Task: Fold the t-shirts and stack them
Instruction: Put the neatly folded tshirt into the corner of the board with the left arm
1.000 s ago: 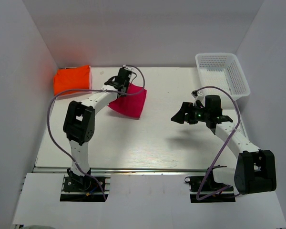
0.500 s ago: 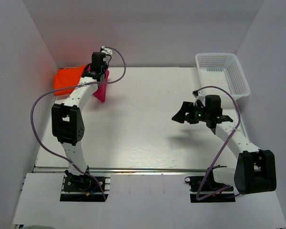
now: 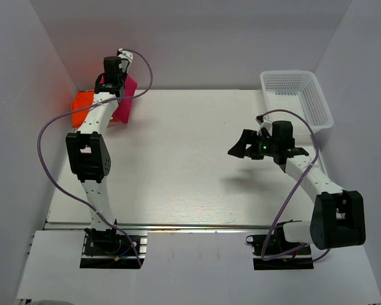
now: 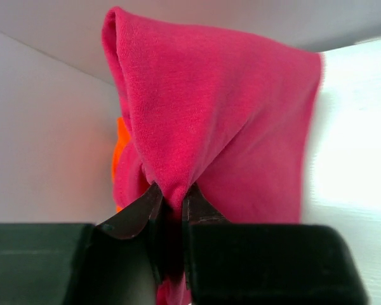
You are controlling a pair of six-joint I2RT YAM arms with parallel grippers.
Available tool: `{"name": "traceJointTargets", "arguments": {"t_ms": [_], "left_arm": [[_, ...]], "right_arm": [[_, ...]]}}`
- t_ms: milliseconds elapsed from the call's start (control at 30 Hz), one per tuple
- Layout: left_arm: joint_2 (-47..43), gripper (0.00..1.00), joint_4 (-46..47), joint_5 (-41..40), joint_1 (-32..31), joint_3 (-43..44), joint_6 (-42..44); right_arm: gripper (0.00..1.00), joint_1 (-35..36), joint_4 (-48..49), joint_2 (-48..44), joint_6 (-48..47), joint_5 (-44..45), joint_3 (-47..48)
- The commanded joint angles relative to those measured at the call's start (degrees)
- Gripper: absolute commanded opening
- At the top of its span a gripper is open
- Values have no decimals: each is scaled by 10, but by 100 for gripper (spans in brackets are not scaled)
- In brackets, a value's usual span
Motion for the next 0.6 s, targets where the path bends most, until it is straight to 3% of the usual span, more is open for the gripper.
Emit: {"name": "traceJointTargets", "arguments": {"t_ms": [0,533,567], "left_arm": [[-2,0,22,7,36,59,14],[85,0,-11,40,119,106,-41],[93,9,-11,23,119,116,-41]], "right_arm": [[90,1,19,12,9,-16,35],[90,2,32,53,26,-37,63],[90,2,31,53,28,-35,64]]}}
